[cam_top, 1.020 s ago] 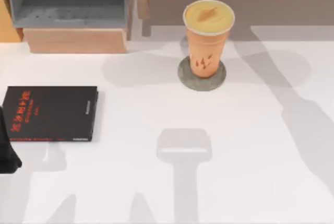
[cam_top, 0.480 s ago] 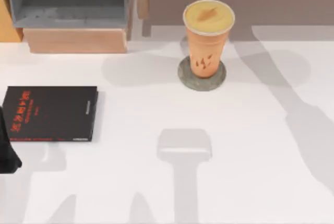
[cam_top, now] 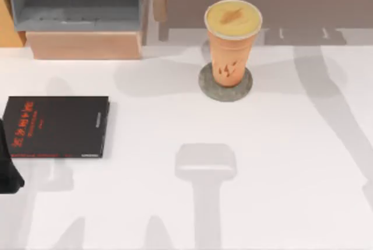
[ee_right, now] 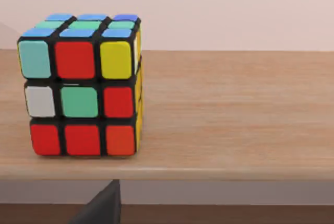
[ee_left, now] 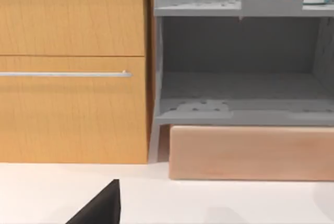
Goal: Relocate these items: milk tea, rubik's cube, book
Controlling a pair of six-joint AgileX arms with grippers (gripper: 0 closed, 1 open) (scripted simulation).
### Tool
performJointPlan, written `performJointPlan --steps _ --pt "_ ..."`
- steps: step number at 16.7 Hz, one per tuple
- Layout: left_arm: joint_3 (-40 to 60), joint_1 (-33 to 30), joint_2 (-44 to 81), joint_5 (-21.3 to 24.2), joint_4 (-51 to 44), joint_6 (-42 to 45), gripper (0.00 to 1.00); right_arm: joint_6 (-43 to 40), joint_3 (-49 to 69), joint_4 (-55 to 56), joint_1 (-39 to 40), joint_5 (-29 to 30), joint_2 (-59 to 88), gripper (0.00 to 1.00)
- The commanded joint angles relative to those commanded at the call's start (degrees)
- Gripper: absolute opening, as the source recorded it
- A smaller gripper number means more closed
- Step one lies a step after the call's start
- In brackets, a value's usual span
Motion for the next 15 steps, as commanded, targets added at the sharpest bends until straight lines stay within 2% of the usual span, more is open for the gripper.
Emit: performJointPlan --steps 10,15 --pt "0.0 0.0 0.0 0.0 0.0 0.0 1.0 -0.41 -53.35 -1.36 -10.91 -11.85 -55.38 1.0" --pt "0.0 0.0 0.0 0.0 0.0 0.0 1.0 -0.59 -72.36 -1.88 -15.03 -16.36 -74.79 1.0"
